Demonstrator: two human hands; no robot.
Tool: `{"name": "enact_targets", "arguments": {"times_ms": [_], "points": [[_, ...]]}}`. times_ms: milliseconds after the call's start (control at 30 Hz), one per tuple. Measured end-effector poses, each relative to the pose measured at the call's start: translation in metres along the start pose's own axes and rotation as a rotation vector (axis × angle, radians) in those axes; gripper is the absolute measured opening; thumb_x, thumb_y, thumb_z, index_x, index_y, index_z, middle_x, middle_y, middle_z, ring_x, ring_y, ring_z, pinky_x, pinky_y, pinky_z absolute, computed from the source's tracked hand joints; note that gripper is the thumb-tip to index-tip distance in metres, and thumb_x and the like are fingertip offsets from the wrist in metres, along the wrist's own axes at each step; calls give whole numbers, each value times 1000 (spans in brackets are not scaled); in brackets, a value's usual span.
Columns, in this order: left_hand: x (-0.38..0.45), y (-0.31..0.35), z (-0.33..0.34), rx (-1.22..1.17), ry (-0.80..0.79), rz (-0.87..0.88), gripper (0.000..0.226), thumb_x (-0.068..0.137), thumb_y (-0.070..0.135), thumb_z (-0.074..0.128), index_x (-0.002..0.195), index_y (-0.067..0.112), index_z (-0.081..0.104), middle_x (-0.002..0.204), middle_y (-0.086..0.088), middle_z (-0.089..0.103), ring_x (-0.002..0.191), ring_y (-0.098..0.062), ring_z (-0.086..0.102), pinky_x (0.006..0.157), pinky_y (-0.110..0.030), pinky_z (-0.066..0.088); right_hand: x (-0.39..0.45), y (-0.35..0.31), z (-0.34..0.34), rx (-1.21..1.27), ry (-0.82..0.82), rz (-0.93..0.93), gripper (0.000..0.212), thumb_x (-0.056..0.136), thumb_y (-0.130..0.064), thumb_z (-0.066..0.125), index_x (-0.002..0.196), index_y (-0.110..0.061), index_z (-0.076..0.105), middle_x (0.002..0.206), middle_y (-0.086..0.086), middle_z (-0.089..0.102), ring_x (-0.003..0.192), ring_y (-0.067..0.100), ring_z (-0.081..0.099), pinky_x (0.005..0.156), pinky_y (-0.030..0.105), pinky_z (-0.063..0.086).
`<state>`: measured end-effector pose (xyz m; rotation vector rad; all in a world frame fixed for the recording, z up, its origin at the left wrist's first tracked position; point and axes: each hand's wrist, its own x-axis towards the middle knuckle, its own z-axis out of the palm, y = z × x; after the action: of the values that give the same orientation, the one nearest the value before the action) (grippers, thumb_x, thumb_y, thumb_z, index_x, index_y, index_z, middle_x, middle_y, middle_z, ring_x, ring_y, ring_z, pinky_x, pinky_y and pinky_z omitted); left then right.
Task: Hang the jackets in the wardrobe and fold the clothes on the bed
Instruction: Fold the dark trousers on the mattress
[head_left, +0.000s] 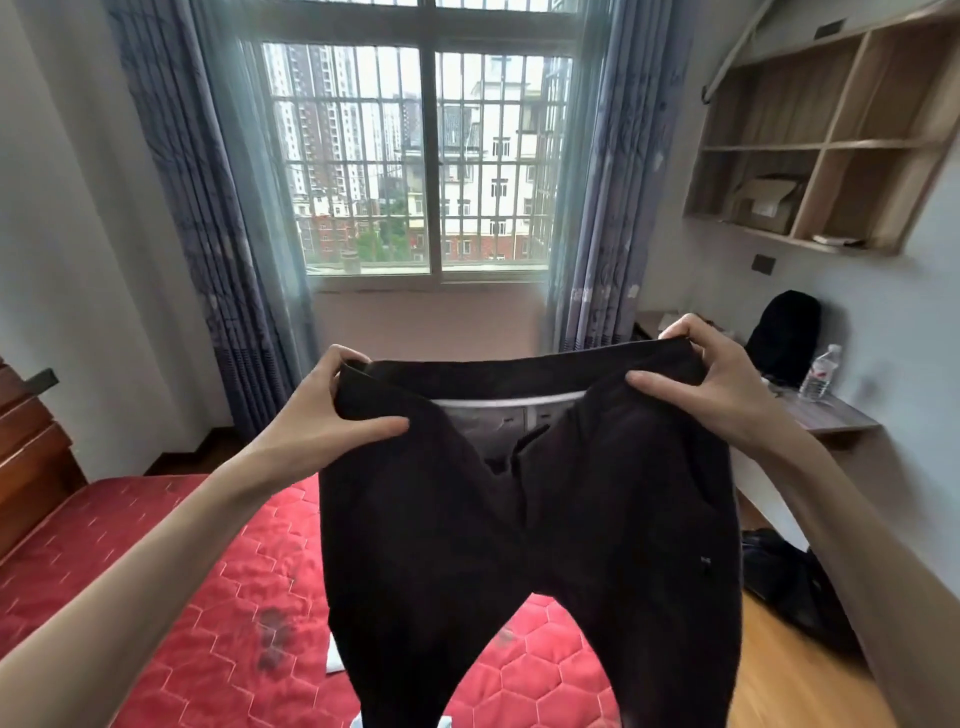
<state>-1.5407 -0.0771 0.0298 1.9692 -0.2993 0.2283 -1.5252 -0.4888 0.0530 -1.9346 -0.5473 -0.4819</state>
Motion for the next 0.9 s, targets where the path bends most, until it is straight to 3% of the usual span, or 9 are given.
{"name": "enact_targets", "arguments": {"times_ms": [67, 133, 267, 367, 500, 600, 733, 800, 900], "points": [[0, -1, 3, 46, 54, 79, 33, 76, 10, 91, 85, 5, 60, 69, 2, 59, 65, -9, 55, 62, -18, 47, -2, 2, -5, -34, 14, -8, 24, 80, -26, 85, 84, -12, 66, 74, -5, 70, 69, 9, 66, 64, 22, 54], [-3, 3, 7, -58, 130, 114, 23, 76, 5, 90, 78, 2, 67, 69, 2, 67, 65, -8, 62, 61, -17, 50, -4, 4, -8, -68, 7, -16, 20, 79, -30, 84, 80, -14, 72, 73, -5, 71, 66, 7, 65, 63, 20, 51], [-11, 16, -1, -289, 183, -5, 12, 84, 2, 80, 96, 4, 79, 89, -9, 81, 75, -13, 77, 61, -22, 61, -6, 8, -22, -23, 7, 50, 8, 84, -33, 80, 81, -26, 82, 81, 1, 77, 77, 14, 72, 71, 29, 57], [-5, 14, -19, -313, 50, -84, 24, 88, 22, 74, 100, 3, 80, 102, -14, 80, 90, -23, 77, 78, -35, 66, -2, 11, -40, 148, -108, 232, 33, 85, -49, 77, 94, -17, 83, 95, 12, 78, 87, 20, 71, 78, 32, 55], [14, -4, -16, -295, 47, -106, 19, 98, 20, 68, 111, 11, 78, 114, -14, 78, 98, -22, 74, 86, -32, 64, 11, 17, -38, -56, -301, 350, 30, 93, -44, 72, 100, -16, 81, 103, 11, 78, 97, 25, 72, 95, 48, 52], [20, -30, -7, -240, 138, -52, 21, 103, 13, 64, 117, 23, 75, 110, -7, 78, 100, -18, 70, 86, -32, 60, 14, 19, -24, -141, -225, 257, 18, 97, -37, 70, 98, -22, 81, 98, 2, 78, 100, 28, 73, 98, 51, 54], [17, -40, -6, -231, 110, -146, 24, 109, 13, 51, 119, 14, 73, 114, -15, 77, 96, -20, 69, 77, -34, 59, 12, 22, -18, -203, -240, 210, 16, 100, -33, 67, 99, -25, 80, 96, -3, 78, 97, 21, 73, 95, 52, 56], [15, -32, 0, -237, 120, -148, 23, 110, 15, 49, 117, 10, 70, 102, -4, 78, 95, -18, 67, 74, -28, 58, 12, 22, -15, -243, -263, 199, 18, 102, -34, 64, 100, -25, 80, 96, -5, 78, 96, 17, 73, 93, 48, 56], [8, -22, 5, -154, 112, -67, 28, 95, 36, 76, 110, 16, 65, 88, 9, 71, 85, -9, 64, 73, -24, 55, 13, 17, -10, -145, -250, 251, 21, 101, -38, 66, 99, -24, 81, 97, 0, 79, 95, 18, 73, 89, 40, 53]]}}
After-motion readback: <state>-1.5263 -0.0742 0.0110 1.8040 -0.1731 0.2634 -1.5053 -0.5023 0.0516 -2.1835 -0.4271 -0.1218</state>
